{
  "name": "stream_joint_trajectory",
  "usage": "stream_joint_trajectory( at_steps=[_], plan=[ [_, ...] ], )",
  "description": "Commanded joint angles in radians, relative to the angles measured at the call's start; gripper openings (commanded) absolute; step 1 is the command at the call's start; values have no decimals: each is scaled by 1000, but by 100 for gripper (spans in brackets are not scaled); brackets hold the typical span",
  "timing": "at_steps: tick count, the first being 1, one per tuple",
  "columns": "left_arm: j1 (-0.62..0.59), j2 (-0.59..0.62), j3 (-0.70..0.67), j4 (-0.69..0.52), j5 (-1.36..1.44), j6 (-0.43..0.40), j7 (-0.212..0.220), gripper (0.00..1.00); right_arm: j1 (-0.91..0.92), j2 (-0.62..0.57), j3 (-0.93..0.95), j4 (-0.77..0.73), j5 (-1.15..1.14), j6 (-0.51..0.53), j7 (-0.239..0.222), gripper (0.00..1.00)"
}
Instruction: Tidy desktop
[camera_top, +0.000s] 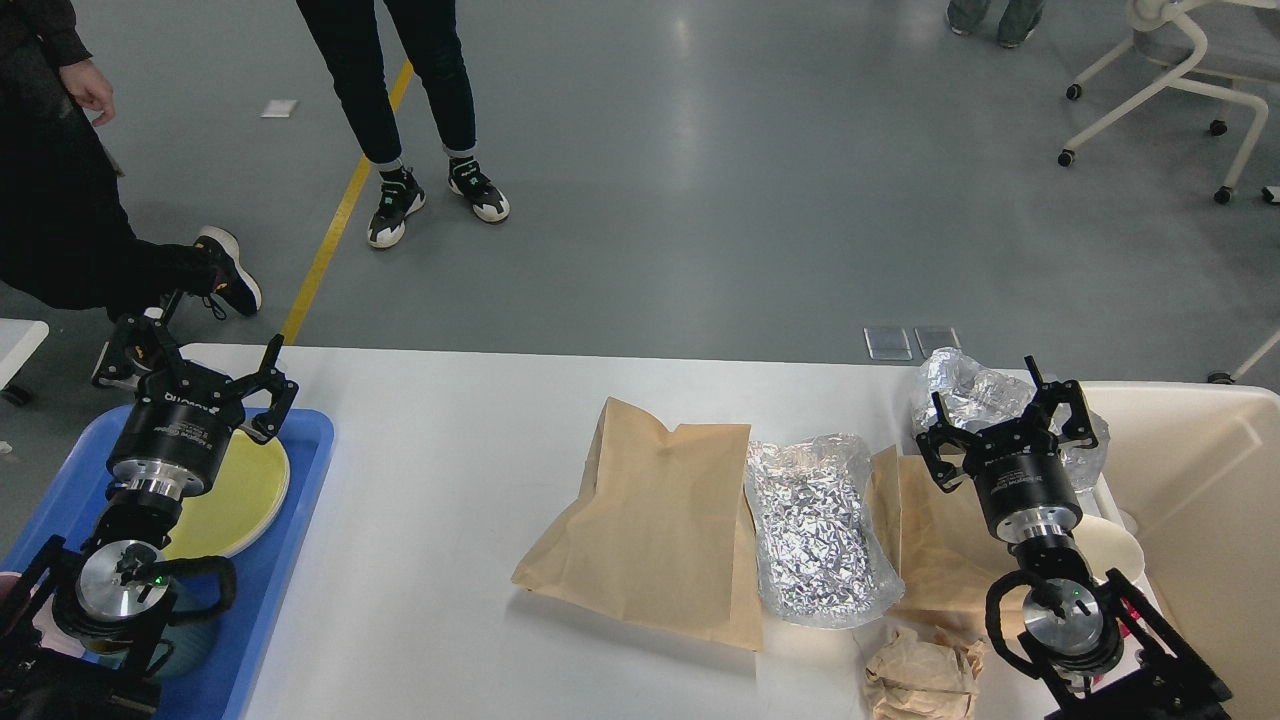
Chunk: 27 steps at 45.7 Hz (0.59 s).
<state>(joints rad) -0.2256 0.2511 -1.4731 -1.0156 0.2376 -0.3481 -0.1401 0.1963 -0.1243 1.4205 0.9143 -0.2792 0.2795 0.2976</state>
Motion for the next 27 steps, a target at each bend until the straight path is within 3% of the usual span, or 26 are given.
stream_joint_trajectory(
  at_steps=[1, 13, 27],
  plan=[
    [17, -29, -12, -3, 9, -3, -6, 96, 0, 0, 0, 0, 0, 0, 0, 100],
    [114, -87, -26, -81, 17, -11, -1, 96, 0, 0, 0, 0, 0, 0, 0, 100],
    [117, -92, -35, -83, 15, -23, -4, 96, -1, 0, 0, 0, 0, 0, 0, 100]
  ],
)
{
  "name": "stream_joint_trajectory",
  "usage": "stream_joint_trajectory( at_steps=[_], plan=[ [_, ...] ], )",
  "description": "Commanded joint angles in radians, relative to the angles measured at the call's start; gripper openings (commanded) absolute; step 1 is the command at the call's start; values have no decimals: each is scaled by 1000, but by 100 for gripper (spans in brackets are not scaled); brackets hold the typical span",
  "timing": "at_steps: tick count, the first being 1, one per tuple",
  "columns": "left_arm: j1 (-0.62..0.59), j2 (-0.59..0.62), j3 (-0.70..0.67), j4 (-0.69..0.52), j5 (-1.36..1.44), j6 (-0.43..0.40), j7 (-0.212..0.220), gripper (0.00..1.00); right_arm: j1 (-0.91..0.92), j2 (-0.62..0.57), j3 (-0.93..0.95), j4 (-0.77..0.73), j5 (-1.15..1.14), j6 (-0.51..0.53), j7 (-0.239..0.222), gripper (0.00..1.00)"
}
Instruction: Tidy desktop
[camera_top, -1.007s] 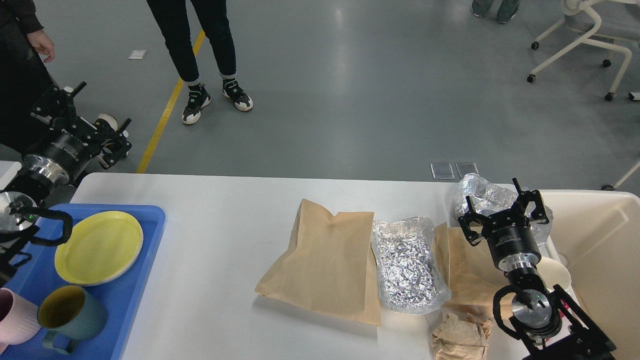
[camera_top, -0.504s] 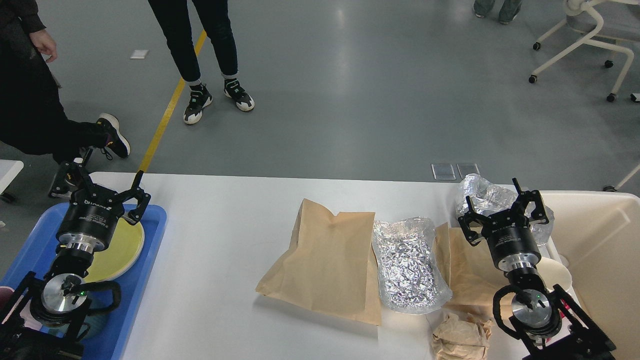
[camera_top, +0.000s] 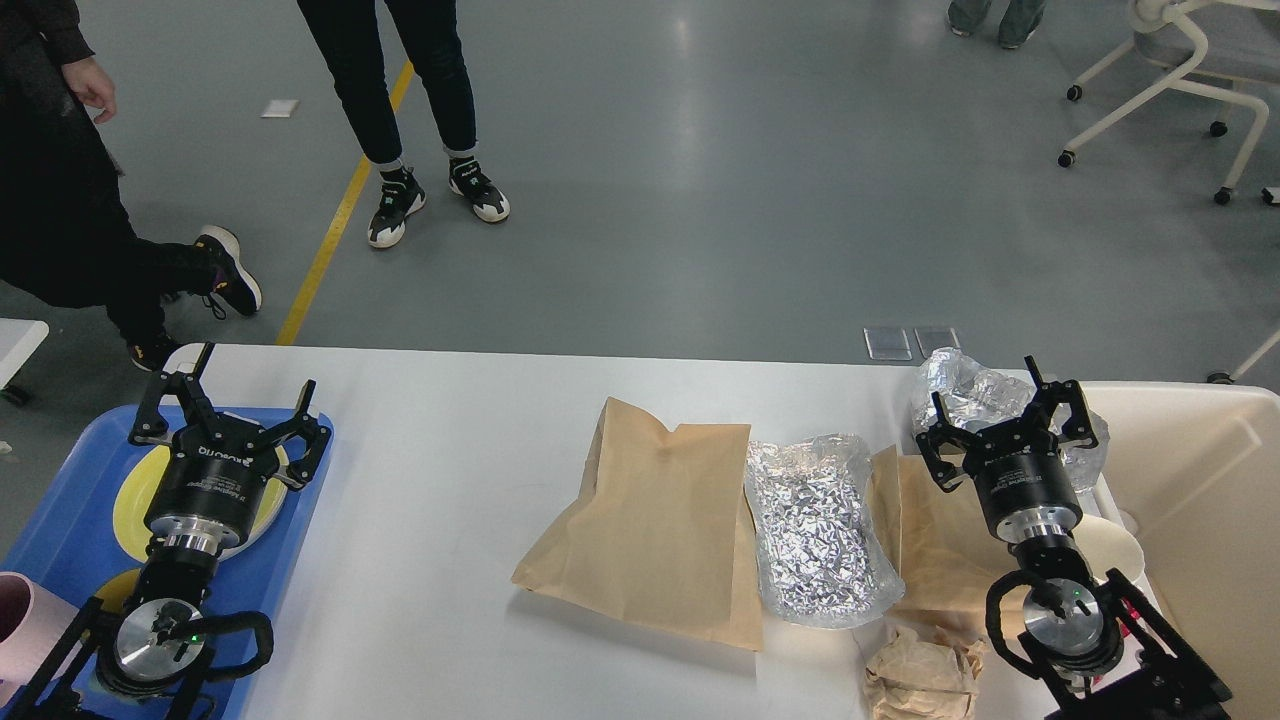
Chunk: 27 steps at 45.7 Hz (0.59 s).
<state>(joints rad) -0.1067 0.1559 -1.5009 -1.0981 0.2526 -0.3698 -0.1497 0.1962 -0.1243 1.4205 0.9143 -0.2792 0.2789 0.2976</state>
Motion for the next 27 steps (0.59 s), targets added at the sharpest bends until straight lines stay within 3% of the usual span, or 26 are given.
stream_joint_trajectory(
  at_steps=[1, 19, 27],
  plan=[
    [-2, 5, -12, 0, 0, -1, 9, 96, -1, 0, 0, 0, 0, 0, 0, 100],
    [41, 8, -18, -2, -1, -14, 4, 96, 0, 0, 0, 0, 0, 0, 0, 100],
    [42, 13, -22, 0, -15, -89, 1, 96, 0, 0, 0, 0, 0, 0, 0, 100]
  ],
)
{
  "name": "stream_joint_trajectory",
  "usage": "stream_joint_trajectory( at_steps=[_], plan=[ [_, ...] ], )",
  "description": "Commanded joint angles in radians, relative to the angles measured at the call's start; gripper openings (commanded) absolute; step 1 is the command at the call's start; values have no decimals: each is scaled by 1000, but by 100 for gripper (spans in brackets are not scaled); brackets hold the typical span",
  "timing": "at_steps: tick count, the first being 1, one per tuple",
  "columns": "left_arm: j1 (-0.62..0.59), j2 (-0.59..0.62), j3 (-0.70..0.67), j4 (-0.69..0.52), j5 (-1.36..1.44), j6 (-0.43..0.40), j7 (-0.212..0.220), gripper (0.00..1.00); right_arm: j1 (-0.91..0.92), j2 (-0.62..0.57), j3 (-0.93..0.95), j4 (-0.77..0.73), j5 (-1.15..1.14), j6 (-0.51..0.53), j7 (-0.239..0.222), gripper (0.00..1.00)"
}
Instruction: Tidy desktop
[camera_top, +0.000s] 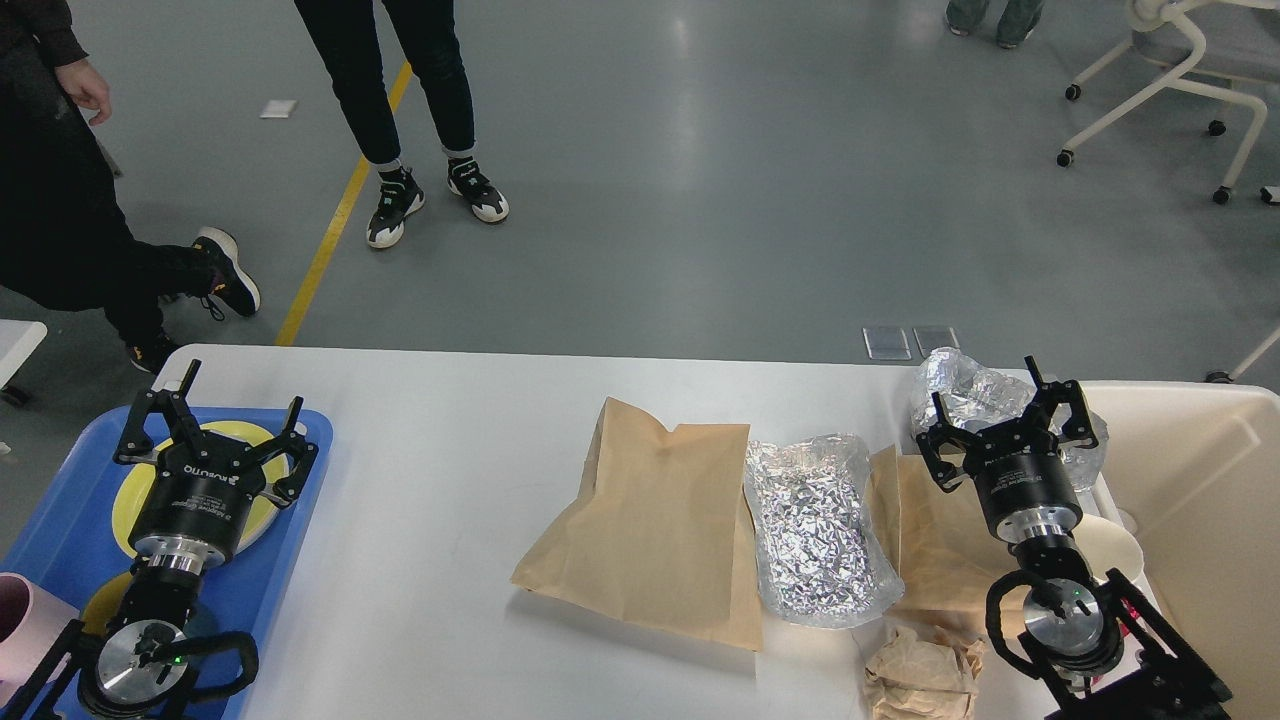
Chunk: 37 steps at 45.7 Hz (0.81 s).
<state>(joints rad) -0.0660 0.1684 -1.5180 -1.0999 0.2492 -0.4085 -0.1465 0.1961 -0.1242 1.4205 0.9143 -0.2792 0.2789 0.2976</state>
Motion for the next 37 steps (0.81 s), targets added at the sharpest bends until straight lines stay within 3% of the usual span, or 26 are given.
stream_joint_trajectory(
  at_steps=[1, 37],
  plan=[
    [2, -1, -7, 3, -14, -55, -2, 96, 0, 0, 0, 0, 0, 0, 0, 100],
    [9, 63, -99, 0, -18, -69, 10, 96, 0, 0, 0, 0, 0, 0, 0, 100]
  ],
)
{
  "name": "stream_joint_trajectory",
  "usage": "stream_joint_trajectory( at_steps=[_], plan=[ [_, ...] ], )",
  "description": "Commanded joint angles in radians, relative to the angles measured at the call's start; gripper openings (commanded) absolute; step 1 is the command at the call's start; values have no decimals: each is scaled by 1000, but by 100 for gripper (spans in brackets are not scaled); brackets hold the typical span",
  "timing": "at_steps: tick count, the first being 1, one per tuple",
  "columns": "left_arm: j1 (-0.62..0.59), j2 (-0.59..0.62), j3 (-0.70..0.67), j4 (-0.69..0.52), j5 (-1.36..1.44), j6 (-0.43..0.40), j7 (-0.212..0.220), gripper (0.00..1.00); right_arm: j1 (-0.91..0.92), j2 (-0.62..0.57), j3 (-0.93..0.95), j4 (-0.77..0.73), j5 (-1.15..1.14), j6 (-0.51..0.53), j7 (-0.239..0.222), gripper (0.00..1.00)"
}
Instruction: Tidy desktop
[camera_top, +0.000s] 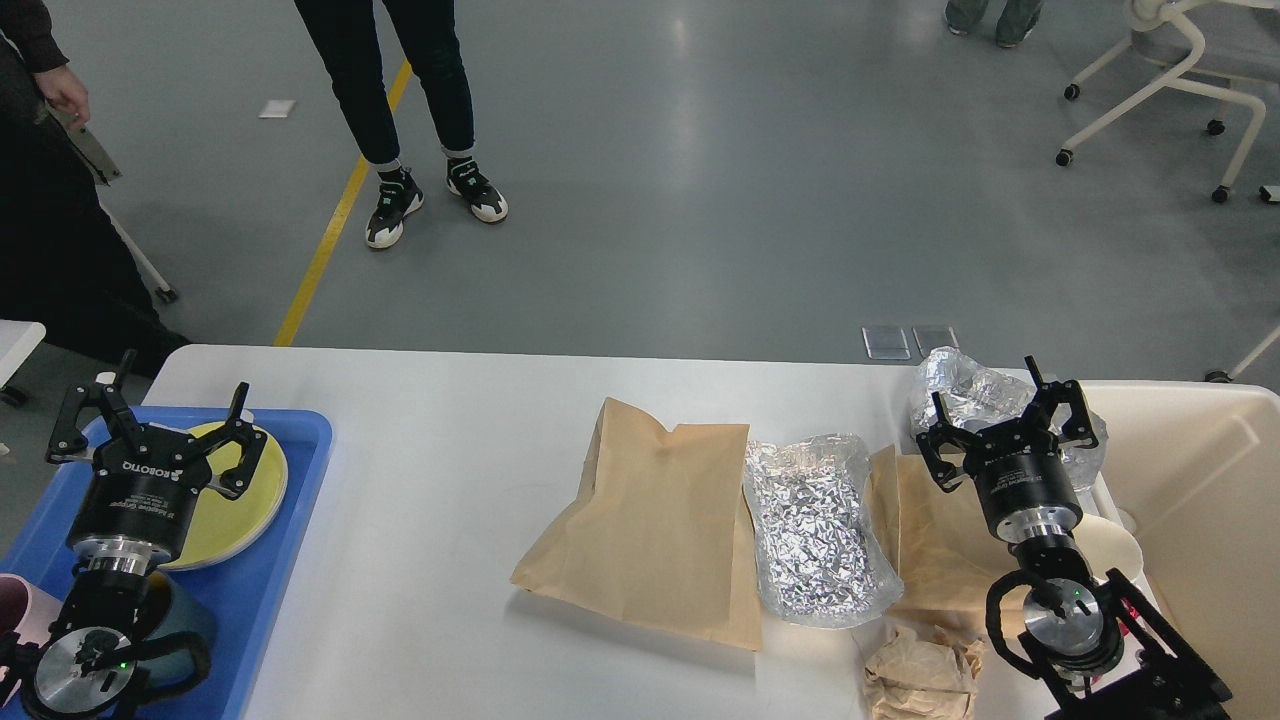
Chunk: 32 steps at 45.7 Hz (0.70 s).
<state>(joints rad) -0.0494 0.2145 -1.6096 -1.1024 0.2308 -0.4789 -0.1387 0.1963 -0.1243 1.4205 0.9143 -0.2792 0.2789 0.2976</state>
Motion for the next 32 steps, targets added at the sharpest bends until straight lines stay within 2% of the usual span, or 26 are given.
stream_joint_trajectory(
  at_steps=[1, 9, 17, 25, 32],
  plan=[
    [-10, 19, -9, 4, 1, 2, 2, 96, 0, 0, 0, 0, 0, 0, 0, 100],
    [-15, -4, 11, 19, 1, -1, -10, 96, 0, 0, 0, 0, 0, 0, 0, 100],
    [-33, -130, 51, 82, 15, -3, -10, 96, 0, 0, 0, 0, 0, -1, 0, 100],
    [-76, -141, 53, 130, 13, -10, -12, 96, 0, 0, 0, 0, 0, 0, 0, 100],
    [-89, -138, 53, 167, 10, -58, -12, 96, 0, 0, 0, -2, 0, 0, 0, 100]
  ],
)
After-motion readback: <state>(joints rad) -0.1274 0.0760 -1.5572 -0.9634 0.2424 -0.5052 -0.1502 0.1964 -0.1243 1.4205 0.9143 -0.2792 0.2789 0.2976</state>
